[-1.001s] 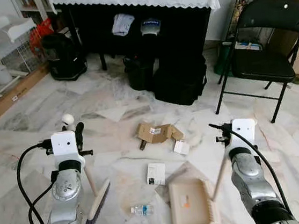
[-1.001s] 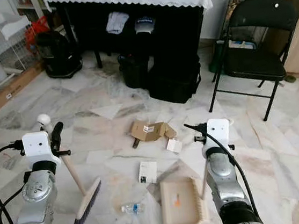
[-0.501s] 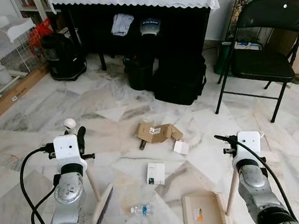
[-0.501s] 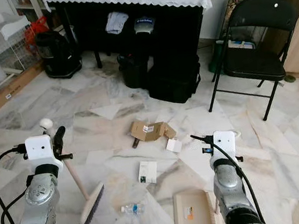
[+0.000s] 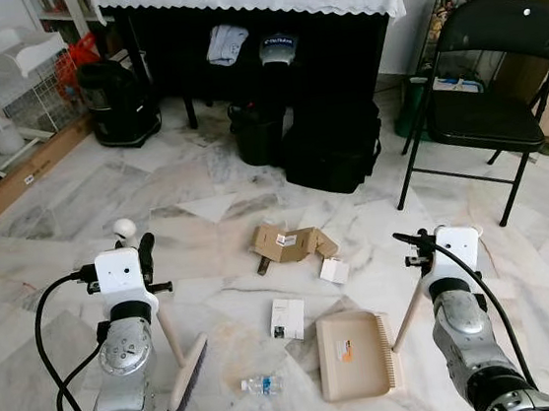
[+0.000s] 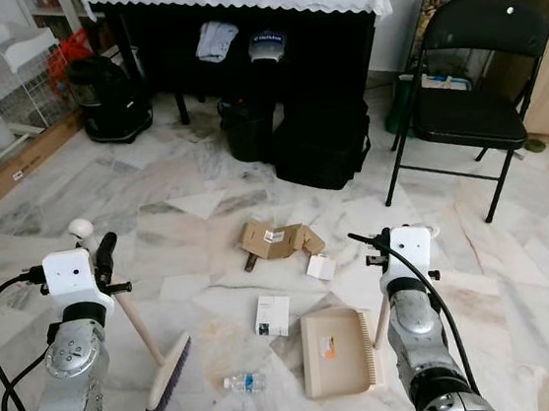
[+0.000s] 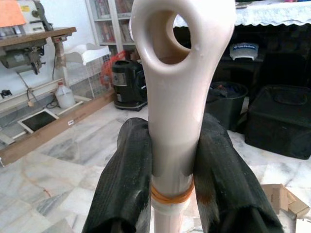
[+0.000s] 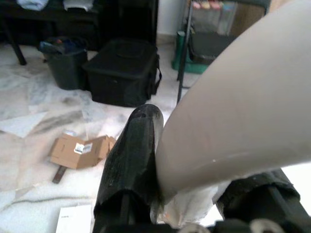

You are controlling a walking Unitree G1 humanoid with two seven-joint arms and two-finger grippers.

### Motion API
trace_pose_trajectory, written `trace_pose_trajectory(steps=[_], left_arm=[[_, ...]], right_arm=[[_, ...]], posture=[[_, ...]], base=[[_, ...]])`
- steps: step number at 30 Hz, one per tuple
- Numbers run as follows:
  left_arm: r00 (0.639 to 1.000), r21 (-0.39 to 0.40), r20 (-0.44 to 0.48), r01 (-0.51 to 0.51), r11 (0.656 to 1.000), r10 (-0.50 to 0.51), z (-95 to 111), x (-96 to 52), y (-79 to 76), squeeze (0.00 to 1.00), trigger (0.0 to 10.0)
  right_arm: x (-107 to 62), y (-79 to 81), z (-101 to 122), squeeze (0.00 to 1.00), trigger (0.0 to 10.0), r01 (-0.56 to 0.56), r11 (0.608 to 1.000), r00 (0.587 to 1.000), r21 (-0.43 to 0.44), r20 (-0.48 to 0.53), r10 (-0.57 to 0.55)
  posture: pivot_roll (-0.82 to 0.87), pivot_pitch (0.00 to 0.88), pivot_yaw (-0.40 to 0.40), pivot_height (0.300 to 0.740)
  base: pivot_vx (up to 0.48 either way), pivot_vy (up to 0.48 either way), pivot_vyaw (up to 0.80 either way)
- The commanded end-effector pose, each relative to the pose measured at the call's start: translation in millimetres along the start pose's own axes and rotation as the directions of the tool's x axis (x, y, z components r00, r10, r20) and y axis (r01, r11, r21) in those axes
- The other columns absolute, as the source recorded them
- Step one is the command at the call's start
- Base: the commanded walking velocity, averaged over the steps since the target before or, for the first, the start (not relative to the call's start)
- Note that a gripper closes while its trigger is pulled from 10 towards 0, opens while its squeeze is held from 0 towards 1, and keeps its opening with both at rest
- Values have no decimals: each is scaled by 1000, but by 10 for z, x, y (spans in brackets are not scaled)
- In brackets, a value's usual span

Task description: Sweep floor

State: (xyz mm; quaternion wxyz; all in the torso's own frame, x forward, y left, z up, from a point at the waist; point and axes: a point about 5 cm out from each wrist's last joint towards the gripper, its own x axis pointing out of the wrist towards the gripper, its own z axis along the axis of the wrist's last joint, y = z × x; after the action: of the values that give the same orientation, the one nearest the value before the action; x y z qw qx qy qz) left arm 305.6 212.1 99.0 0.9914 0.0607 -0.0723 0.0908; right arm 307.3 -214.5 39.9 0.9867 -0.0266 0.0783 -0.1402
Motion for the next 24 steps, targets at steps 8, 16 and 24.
trace_pose_trajectory(steps=[8,16,24], left_arm=[[999,2,26,-24,1000,24,42,23,86,0,10000],[1000,3,9,-28,1000,28,-5,-7,92,0,10000],[999,5,2,-40,999,40,-17,-19,140,0,10000]], right_arm=[[-31,-72,-123,0,10000,55,995,997,78,-64,-50],[-29,-74,-118,0,10000,46,997,998,63,-52,-43],[-38,0,-88,0,10000,5,999,1000,53,-12,-4]], posture=[[91,0,-38,740],[91,0,-37,740],[94,0,-35,740]], base=[[0,0,0],[0,0,0],[0,0,0]])
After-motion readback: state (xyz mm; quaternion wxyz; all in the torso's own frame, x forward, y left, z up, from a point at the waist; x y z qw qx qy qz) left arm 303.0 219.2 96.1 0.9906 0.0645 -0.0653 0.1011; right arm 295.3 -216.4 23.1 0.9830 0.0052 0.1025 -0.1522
